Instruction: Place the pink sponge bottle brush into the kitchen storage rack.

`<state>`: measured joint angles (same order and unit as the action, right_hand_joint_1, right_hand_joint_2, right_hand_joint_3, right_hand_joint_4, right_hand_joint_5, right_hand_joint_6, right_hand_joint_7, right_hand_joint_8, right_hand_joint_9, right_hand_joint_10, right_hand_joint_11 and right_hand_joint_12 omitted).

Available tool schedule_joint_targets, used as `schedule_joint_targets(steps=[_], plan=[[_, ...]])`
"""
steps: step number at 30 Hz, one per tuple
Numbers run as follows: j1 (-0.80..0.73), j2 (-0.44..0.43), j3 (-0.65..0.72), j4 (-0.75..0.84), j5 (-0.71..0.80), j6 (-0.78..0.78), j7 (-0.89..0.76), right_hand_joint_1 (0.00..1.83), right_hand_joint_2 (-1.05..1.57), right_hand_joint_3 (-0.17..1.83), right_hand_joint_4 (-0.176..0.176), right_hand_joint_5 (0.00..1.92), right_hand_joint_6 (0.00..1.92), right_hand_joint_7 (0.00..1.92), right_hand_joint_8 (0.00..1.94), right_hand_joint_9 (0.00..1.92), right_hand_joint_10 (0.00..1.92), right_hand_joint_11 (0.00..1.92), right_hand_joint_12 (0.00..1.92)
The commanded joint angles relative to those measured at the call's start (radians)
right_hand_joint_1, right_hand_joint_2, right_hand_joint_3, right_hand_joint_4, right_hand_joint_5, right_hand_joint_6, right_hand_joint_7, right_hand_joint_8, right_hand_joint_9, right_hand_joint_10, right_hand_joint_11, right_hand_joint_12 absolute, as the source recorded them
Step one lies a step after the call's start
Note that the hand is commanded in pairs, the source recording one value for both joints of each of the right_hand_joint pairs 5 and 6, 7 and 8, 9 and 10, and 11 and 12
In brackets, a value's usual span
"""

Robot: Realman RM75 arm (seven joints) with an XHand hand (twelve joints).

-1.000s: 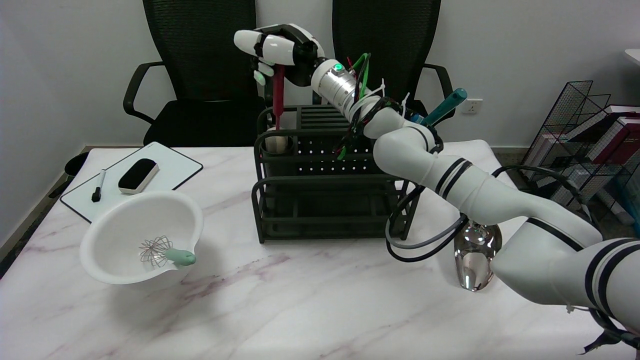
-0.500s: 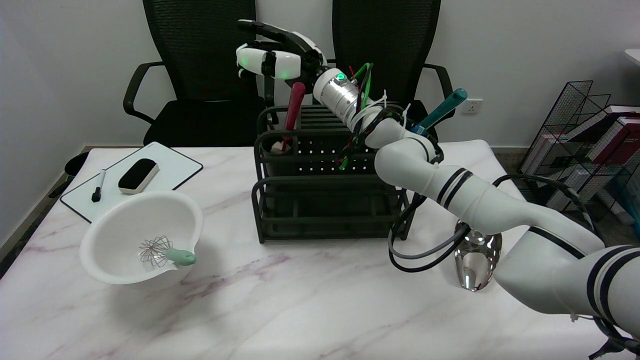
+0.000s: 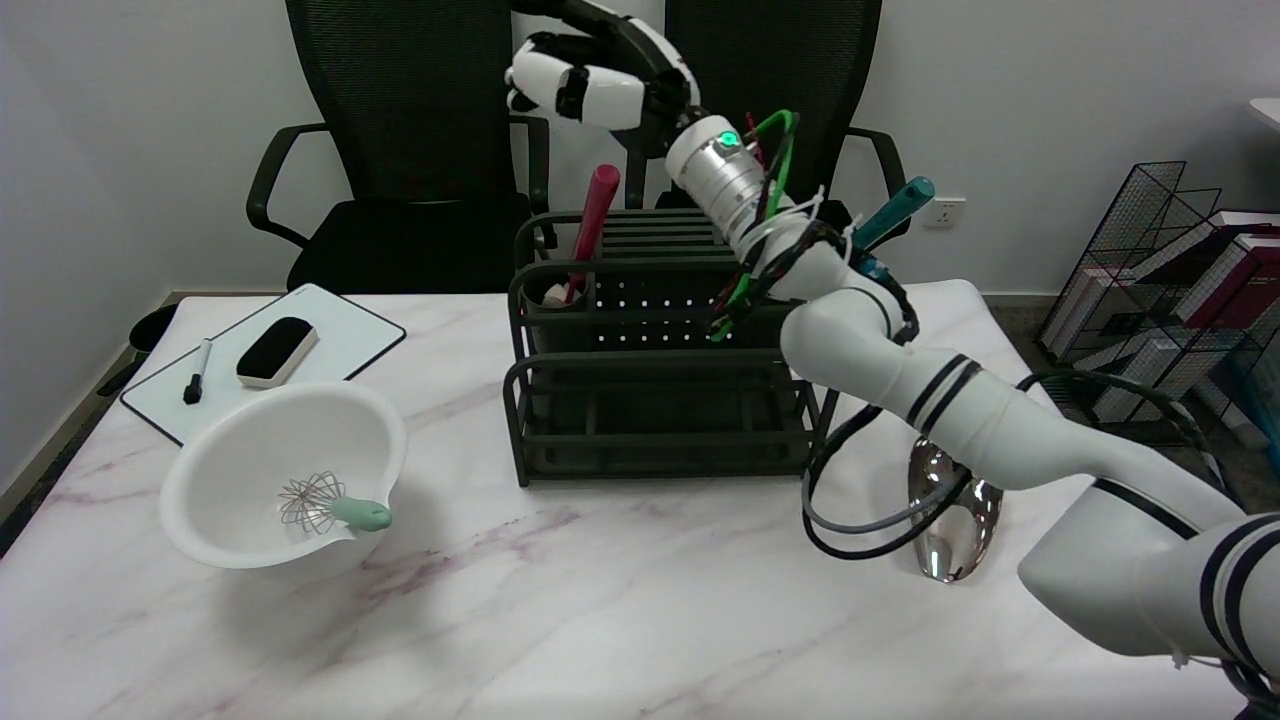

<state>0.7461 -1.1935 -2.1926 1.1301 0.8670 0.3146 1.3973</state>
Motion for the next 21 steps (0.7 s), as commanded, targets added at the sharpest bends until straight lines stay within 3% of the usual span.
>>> schedule_joint_targets(steps=[1,4,8,15,21], plan=[[-0.358,0.119,0.281,0.372,-0.035,0.095,-0.139,1.12,0.67,0.84,0.000,0.91,0.91,1.30,1.30,1.39,1.39,1.20,1.20],[-0.448,0.124,0.300,0.449,-0.035,0.122,-0.153,1.09,0.84,0.78,0.000,1.02,1.02,1.45,1.45,1.56,1.56,1.39,1.39],[-0.565,0.120,0.291,0.526,-0.042,0.223,-0.165,1.02,0.97,0.74,0.000,1.06,1.06,1.51,1.51,1.62,1.62,1.53,1.53],[-0.769,0.084,0.205,0.664,-0.046,0.334,-0.375,1.01,1.02,0.72,0.000,1.08,1.08,1.53,1.53,1.64,1.64,1.59,1.59],[-0.781,0.080,0.039,0.620,-0.048,0.456,-0.418,1.00,0.92,0.81,0.000,1.06,1.06,1.52,1.52,1.63,1.63,1.57,1.57]])
